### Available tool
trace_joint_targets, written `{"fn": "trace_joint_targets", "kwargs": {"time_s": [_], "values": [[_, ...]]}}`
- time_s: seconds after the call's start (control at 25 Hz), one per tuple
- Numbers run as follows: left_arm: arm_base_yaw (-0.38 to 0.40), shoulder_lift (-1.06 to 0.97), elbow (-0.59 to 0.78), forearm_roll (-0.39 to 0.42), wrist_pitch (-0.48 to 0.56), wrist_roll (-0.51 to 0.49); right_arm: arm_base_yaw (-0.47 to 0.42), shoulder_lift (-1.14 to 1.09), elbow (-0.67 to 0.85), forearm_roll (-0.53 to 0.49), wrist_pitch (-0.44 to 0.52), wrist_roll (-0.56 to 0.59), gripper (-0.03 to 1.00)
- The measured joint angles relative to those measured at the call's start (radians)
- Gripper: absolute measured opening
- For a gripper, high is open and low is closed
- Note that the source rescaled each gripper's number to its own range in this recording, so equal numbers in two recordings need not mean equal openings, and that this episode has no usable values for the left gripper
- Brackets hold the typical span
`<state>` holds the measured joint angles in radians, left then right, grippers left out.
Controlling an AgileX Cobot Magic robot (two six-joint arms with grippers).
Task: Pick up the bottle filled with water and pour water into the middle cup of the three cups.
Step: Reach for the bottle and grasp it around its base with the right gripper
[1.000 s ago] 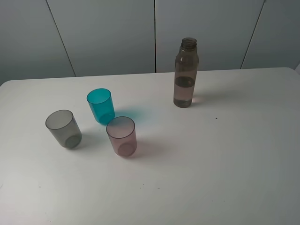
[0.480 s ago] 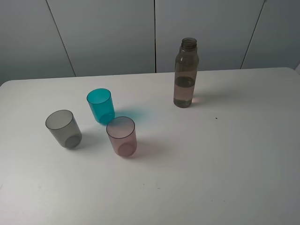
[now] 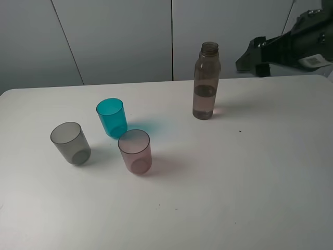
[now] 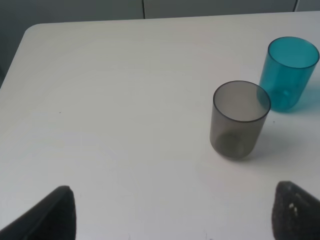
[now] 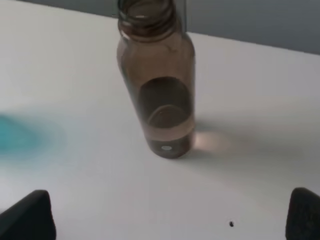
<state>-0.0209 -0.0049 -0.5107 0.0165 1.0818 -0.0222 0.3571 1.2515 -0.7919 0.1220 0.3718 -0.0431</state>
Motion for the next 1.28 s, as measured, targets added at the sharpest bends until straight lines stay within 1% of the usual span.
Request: {"fn": "trace_joint_targets", "kwargs": {"time_s": [0.12, 0.32, 0.52, 0.8, 1.0, 1.28], "values": [[0.0, 0.0, 0.0, 0.0, 0.0, 0.0, 0.036, 0.105, 0.0, 0.014, -0.075, 0.0, 1.0], [0.0, 0.0, 0.0, 0.0, 0.0, 0.0, 0.041, 0.255, 0.0, 0.019, -0.12, 0.0, 1.0], [0.0, 0.0, 0.0, 0.0, 0.0, 0.0, 0.044, 0.384, 0.002, 0.019, -0.231, 0.015, 1.0], [0.0, 0.0, 0.0, 0.0, 0.0, 0.0, 0.088, 0.517, 0.02, 0.019, -0.454, 0.019, 1.0], [0.0, 0.0, 0.0, 0.0, 0.0, 0.0, 0.089, 0.574, 0.041, 0.019, -0.591, 0.019, 1.0], [0.0, 0.0, 0.0, 0.0, 0.0, 0.0, 0.089, 0.643, 0.108, 0.019, -0.911, 0.043, 1.0]]}}
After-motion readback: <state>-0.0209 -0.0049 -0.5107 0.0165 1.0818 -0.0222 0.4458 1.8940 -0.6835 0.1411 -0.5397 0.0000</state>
